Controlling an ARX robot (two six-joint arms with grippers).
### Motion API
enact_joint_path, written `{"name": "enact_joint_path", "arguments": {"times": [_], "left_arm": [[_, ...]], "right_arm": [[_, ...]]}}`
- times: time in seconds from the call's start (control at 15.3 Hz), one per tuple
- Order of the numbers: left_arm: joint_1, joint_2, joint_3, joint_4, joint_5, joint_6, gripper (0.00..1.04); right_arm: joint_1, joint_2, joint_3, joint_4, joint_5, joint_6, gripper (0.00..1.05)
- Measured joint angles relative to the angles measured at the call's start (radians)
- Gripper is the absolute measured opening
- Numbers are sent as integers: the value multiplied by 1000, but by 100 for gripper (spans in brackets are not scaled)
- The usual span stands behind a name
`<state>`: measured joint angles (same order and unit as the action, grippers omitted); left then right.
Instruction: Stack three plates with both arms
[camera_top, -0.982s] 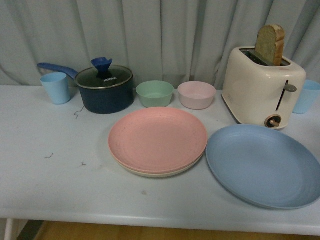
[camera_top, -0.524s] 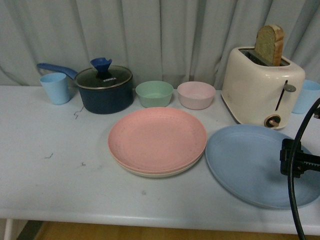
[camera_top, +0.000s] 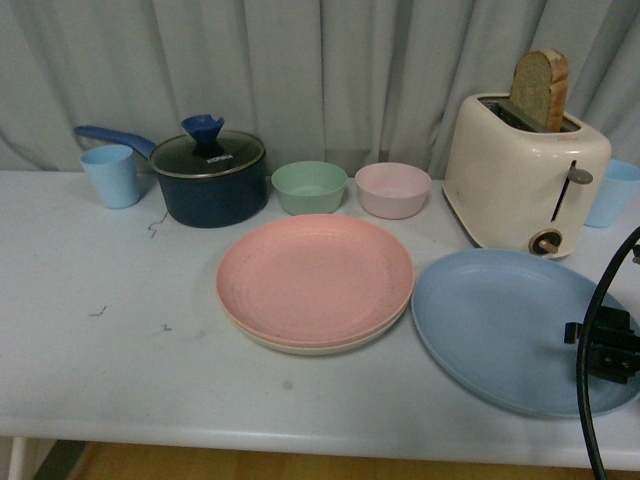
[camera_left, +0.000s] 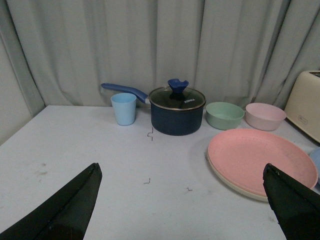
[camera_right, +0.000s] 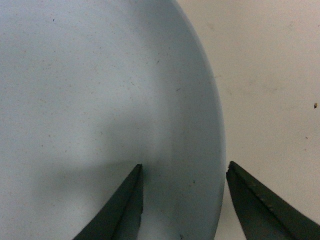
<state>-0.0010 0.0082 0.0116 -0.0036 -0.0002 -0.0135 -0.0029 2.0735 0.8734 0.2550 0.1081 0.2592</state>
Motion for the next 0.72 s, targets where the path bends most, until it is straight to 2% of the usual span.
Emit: {"name": "enact_joint_path", "arguments": {"times": [0.26,0.33,0.39,0.59,0.72], "left_arm": [[0,0,0,0,0,0,98],[0,0,0,0,0,0,98],[0,0,0,0,0,0,98],[0,0,0,0,0,0,98],[0,0,0,0,0,0,98]], "right_arm": [[-13,-43,-45,27,-21,8,14],[-20,-77,-70,35,-39,27,7],[-27,-125,-95,35,-57,33,3],[-39,-330,-218,-19,-97,-14,3],[-16,-475,-206,-60,-164,-1,3]]}}
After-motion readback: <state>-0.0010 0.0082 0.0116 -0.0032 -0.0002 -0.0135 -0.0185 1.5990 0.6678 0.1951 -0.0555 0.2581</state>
